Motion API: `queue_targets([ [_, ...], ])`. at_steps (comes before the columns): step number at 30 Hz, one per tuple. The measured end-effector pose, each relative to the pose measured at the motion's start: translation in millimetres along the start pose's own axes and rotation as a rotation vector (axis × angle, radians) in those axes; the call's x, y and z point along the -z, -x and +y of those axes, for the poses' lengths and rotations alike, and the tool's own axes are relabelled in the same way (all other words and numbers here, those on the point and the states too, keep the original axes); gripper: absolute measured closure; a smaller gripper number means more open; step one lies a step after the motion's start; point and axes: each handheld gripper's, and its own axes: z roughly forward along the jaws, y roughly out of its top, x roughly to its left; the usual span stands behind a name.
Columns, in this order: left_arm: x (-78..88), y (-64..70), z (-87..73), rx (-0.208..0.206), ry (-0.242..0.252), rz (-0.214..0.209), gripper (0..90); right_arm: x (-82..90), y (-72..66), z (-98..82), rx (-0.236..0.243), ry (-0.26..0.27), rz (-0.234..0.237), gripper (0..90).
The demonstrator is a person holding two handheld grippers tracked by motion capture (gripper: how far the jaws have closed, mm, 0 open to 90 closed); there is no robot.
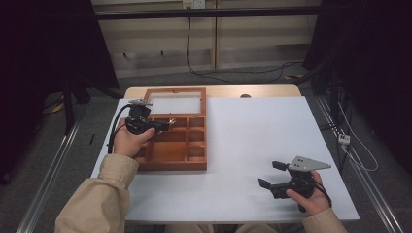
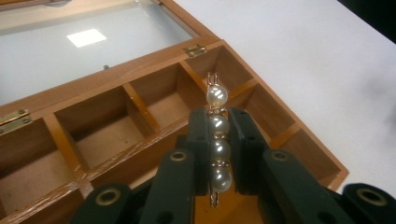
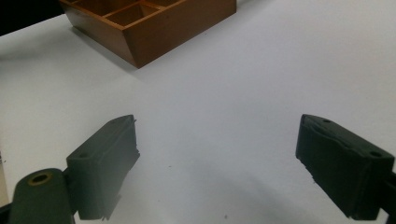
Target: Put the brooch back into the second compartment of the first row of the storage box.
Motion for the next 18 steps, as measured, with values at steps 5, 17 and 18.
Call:
queue_targets([
  [5, -3.4, -5.3, 0.2, 0.017, 0.009, 0.018, 80.2, 0.0, -0.3, 0.1, 0.001, -0.001, 0.001, 12.6],
  [17, -8.4, -18.4, 0.9, 0.029, 0.008, 0.043, 80.2, -0.2, -0.4, 0.3, 0.001, -0.001, 0.003, 12.6],
  [18, -8.7, -19.4, 1.2, 0.026, 0.004, 0.042, 80.2, -0.2, -0.5, 0.3, 0.001, -0.001, 0.003, 12.6],
])
